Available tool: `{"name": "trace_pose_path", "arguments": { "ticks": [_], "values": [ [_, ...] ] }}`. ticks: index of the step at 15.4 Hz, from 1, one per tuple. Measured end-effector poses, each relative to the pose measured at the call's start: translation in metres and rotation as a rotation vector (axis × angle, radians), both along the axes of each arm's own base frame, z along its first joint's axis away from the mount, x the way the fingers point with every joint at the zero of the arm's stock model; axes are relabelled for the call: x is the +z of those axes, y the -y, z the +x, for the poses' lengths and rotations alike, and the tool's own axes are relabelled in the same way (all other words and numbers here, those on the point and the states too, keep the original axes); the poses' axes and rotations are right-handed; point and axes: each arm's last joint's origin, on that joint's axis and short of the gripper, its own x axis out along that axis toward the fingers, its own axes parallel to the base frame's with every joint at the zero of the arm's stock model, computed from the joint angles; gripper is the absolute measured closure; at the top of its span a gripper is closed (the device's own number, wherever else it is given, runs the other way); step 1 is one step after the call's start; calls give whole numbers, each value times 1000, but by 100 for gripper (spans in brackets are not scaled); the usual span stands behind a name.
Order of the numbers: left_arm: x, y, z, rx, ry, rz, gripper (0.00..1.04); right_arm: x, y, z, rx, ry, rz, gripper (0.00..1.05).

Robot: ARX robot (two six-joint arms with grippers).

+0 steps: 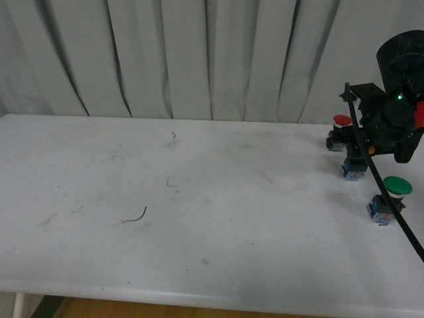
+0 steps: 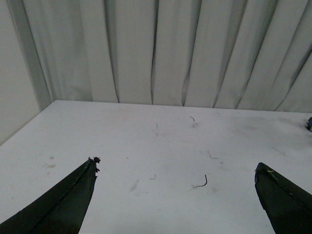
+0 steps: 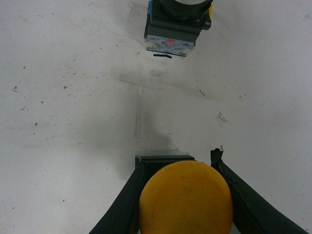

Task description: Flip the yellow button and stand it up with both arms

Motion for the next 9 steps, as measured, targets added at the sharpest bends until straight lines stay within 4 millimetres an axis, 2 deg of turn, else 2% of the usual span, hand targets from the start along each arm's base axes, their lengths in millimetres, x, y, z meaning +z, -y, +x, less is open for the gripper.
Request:
{"name": "trace_pose_path", "arguments": {
  "ticks": [1, 2, 4, 5, 6, 9],
  "values": [
    [0, 0, 0, 0, 0, 0, 7, 0, 0, 0, 0, 0, -1, 65],
    [0, 0, 0, 0, 0, 0, 7, 0, 0, 0, -3, 0, 1, 54],
    [0, 0, 0, 0, 0, 0, 7, 0, 1, 0, -7, 5, 4, 28],
    [0, 0, 0, 0, 0, 0, 7, 0, 2, 1, -10, 13, 6, 11],
    [0, 0, 0, 0, 0, 0, 7, 0, 3, 2, -17, 25, 13, 5],
    [0, 0, 0, 0, -1, 0, 7, 5, 9, -4, -42, 83, 97, 6]
  ]
}}
